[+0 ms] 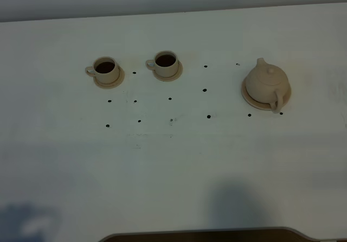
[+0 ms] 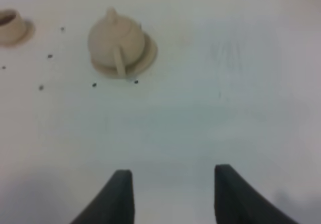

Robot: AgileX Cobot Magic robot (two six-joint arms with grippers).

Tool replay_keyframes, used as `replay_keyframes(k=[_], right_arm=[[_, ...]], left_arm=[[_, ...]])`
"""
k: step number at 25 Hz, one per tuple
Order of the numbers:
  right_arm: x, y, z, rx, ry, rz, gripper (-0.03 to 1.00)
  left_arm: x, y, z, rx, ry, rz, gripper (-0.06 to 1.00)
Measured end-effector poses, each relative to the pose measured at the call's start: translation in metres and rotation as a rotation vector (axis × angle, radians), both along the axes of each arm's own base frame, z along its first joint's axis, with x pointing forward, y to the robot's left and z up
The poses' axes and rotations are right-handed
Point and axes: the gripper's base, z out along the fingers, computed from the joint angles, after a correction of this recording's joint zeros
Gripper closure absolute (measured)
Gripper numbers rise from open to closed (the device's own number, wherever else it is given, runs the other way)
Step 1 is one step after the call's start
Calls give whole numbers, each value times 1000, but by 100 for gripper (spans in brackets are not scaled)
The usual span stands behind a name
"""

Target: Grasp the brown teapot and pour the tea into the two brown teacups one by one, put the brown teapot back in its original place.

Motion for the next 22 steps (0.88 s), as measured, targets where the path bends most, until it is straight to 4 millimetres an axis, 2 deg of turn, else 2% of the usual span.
replay_keyframes(k=[22], right_arm=[[-1, 1, 0, 5, -4, 6, 58]], left_arm=[[0, 0, 0, 0, 0, 0, 45]])
